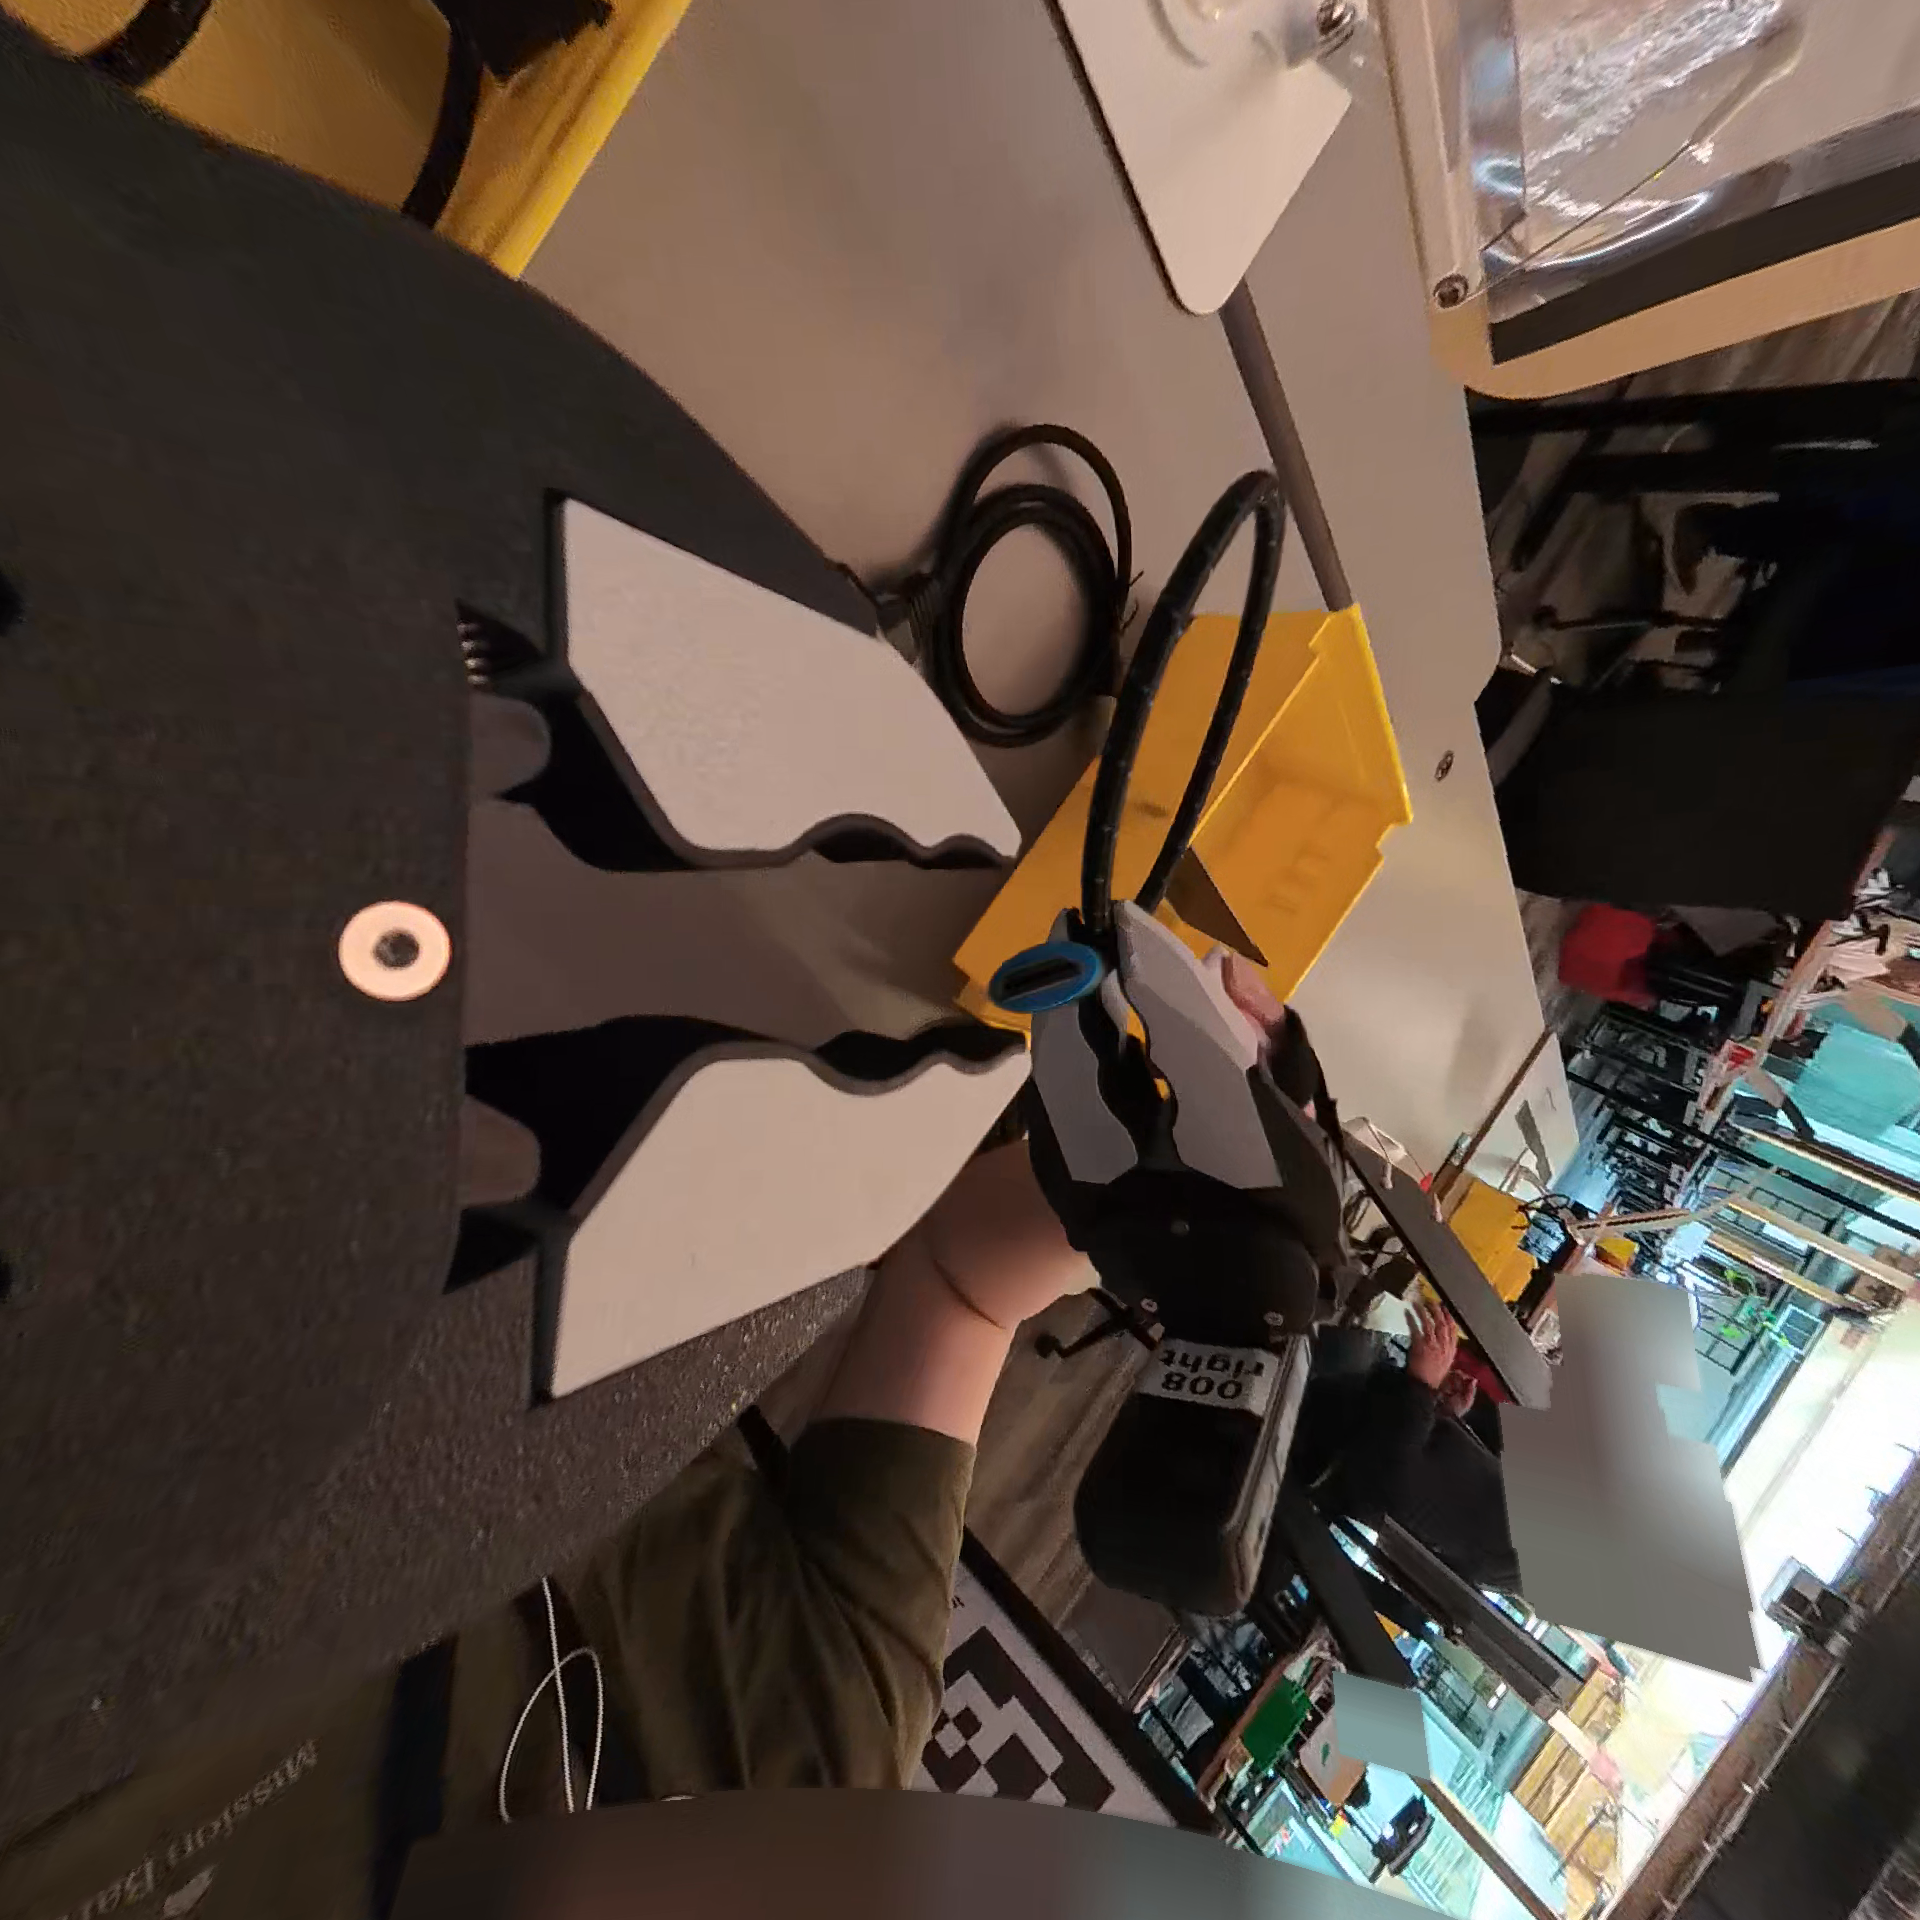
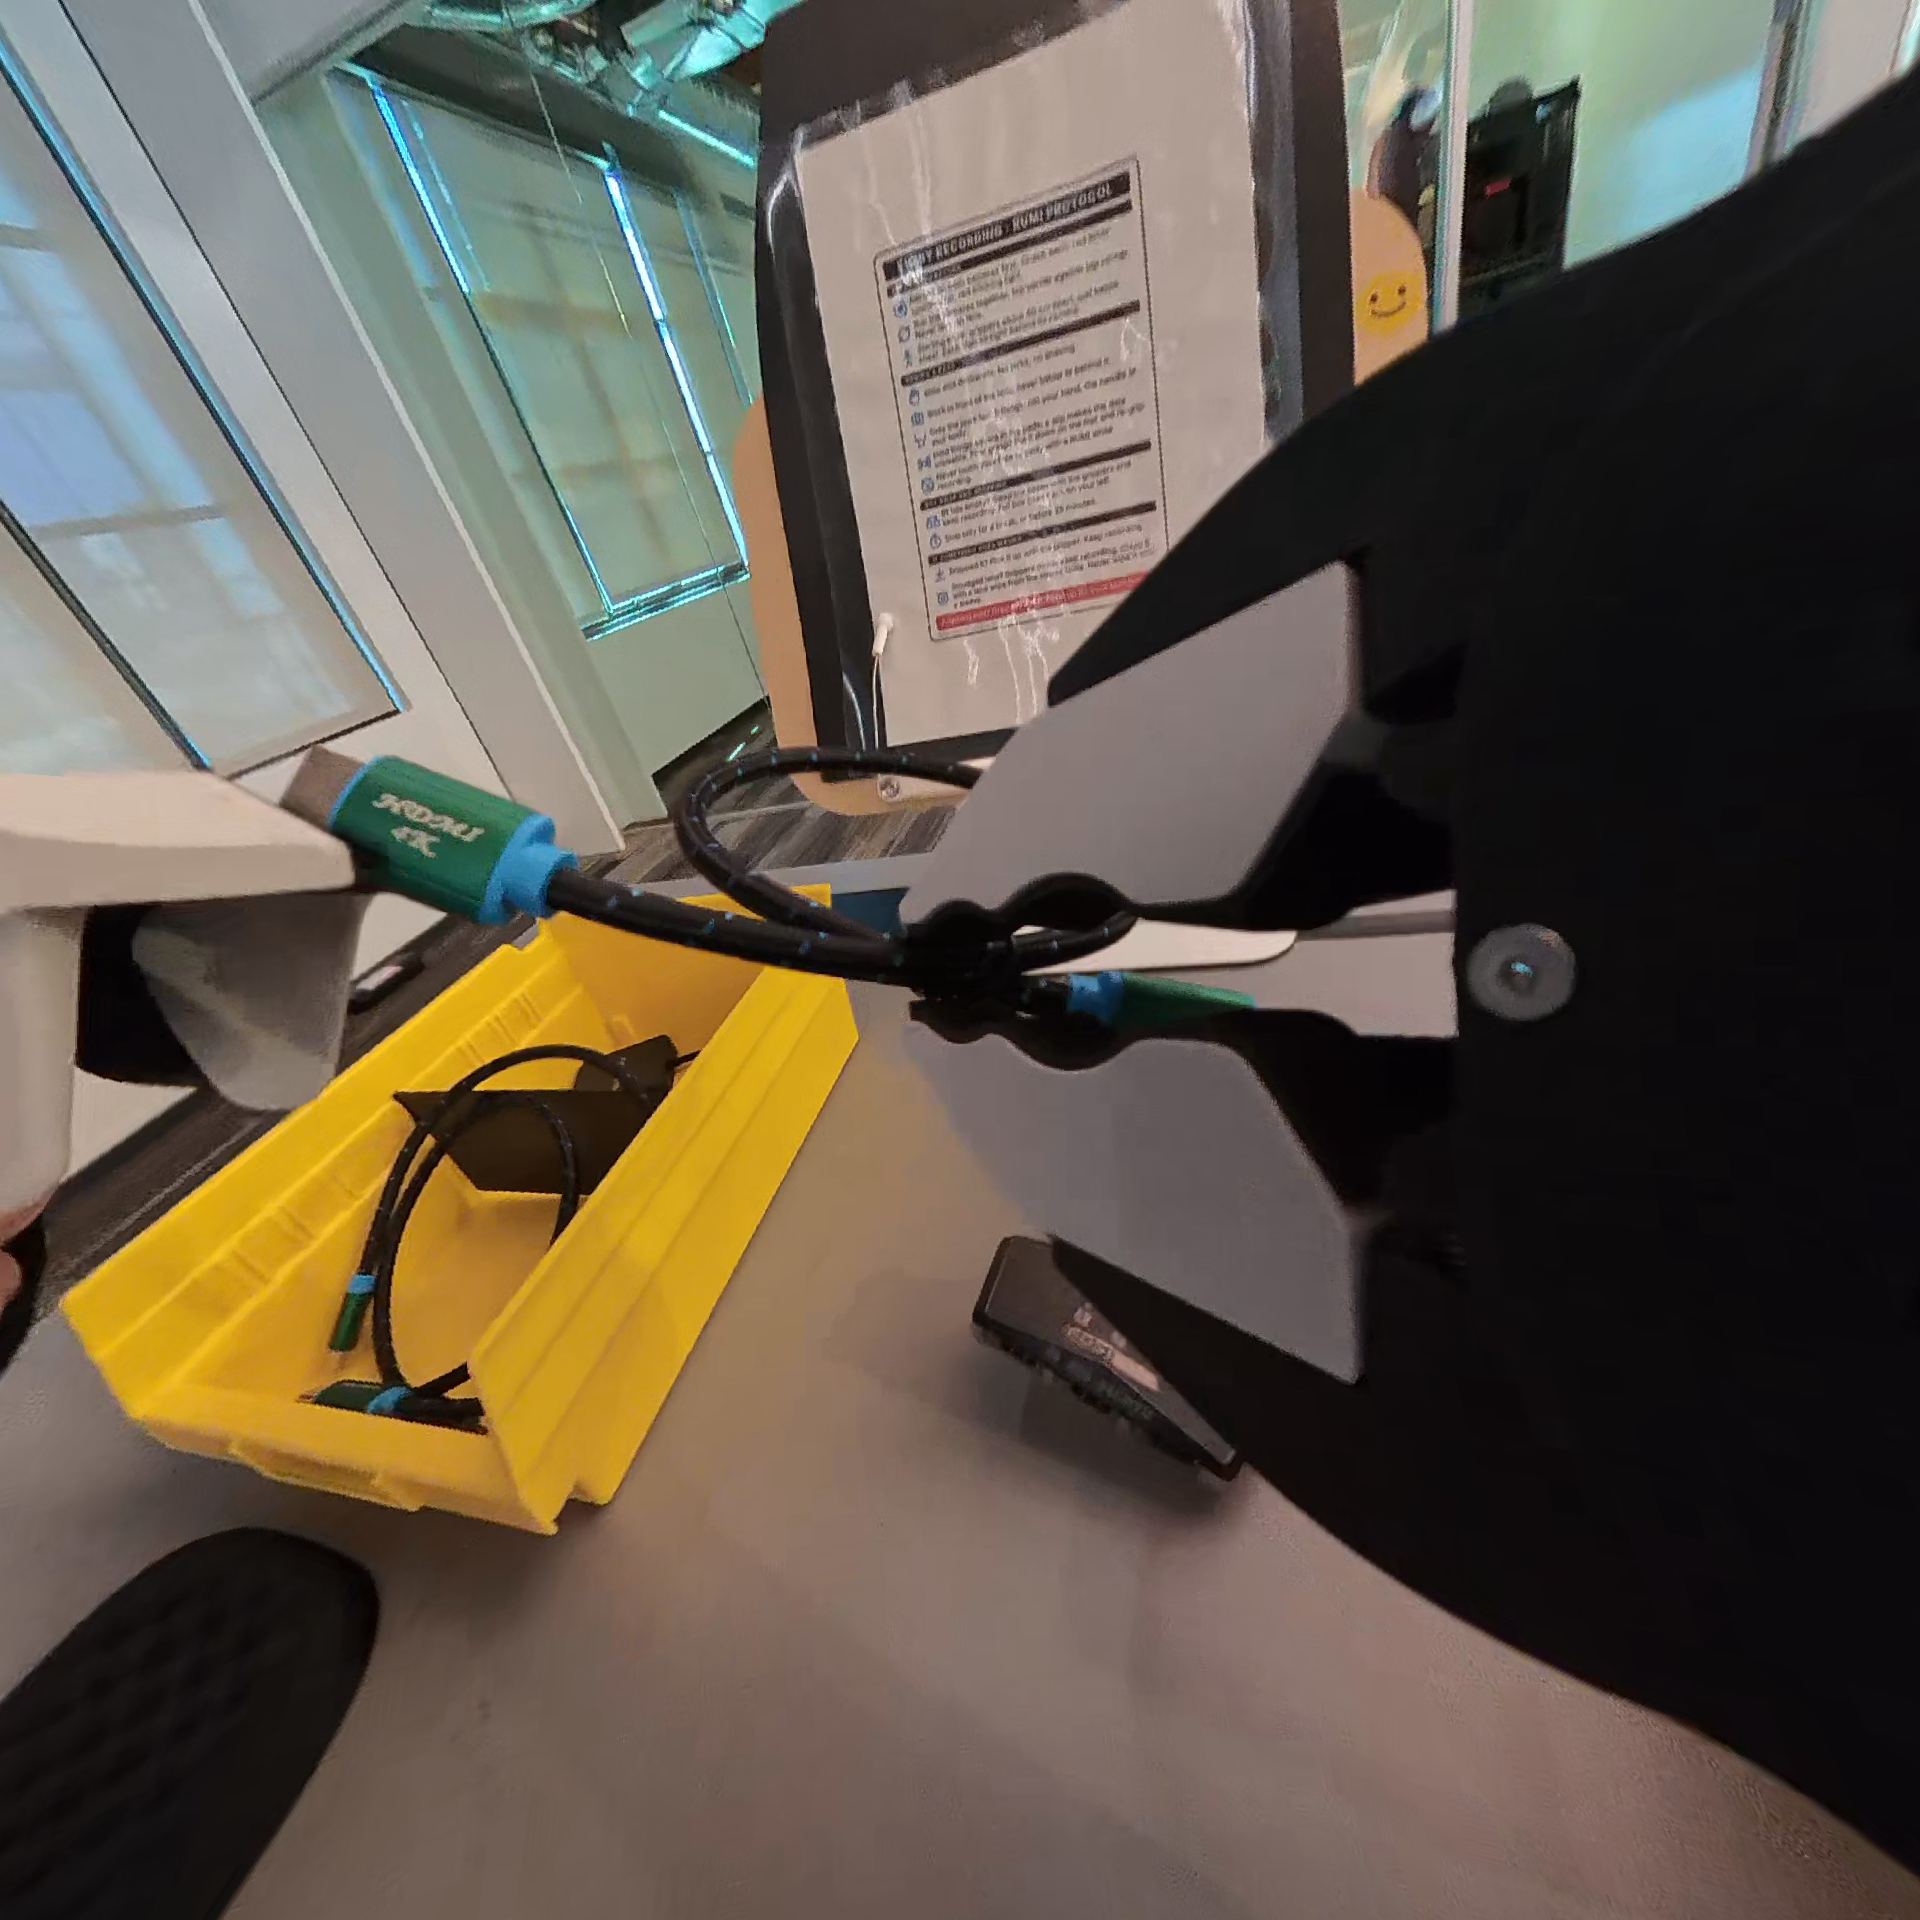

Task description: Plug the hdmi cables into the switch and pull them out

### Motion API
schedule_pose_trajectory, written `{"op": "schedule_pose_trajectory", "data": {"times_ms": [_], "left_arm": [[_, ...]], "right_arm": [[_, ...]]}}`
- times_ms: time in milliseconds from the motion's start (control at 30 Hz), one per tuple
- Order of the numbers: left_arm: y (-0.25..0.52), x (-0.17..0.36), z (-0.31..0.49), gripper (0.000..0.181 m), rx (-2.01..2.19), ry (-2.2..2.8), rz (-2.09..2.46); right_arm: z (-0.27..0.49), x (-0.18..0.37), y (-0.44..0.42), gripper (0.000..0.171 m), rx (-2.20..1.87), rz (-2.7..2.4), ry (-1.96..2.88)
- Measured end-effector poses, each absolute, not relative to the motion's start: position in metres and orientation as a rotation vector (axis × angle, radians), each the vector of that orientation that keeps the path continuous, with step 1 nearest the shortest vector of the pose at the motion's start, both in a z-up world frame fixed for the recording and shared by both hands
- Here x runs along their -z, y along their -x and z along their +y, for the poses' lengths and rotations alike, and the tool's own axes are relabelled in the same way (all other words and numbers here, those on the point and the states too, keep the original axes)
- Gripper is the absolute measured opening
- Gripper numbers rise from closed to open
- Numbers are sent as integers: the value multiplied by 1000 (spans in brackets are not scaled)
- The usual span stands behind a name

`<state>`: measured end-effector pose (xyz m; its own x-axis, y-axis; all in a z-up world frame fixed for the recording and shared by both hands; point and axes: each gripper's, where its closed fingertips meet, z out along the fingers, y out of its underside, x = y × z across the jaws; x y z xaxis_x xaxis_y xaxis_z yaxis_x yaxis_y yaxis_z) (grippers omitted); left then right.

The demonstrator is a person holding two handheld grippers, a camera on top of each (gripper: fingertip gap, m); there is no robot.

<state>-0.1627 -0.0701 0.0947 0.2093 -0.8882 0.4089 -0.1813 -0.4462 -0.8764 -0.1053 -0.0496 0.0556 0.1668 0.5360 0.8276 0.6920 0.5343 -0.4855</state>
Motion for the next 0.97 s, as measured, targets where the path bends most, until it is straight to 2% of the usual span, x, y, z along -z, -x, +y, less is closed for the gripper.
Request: {"op": "schedule_pose_trajectory", "data": {"times_ms": [33,133,233,467,567,700,800,833,900,967], "left_arm": [[161,-94,-71,30,1307,1801,1007],[154,-91,-75,30,1382,1857,1031],[150,-87,-71,12,1349,1861,1045],[147,-94,-68,11,1368,1837,980],[148,-109,-62,11,1518,1811,839],[153,-120,-49,11,1636,1791,669],[151,-125,-49,12,1709,1781,618],[150,-126,-52,11,1735,1774,620],[144,-128,-60,11,1773,1772,643],[137,-125,-71,11,1796,1781,686]], "right_arm": [[-49,-56,105,12,166,-1490,1107],[-48,-55,105,12,203,-1496,1097],[-47,-53,104,12,212,-1508,1092],[-40,-63,99,13,227,-1432,1057],[-45,-92,100,28,232,-1273,983],[-118,-123,138,19,-158,-1171,752],[-157,-108,171,13,-536,-1096,689],[-142,-92,182,10,-507,-1086,769],[-97,-66,186,26,-344,-1037,914],[-82,-76,165,25,-372,-881,873]]}}
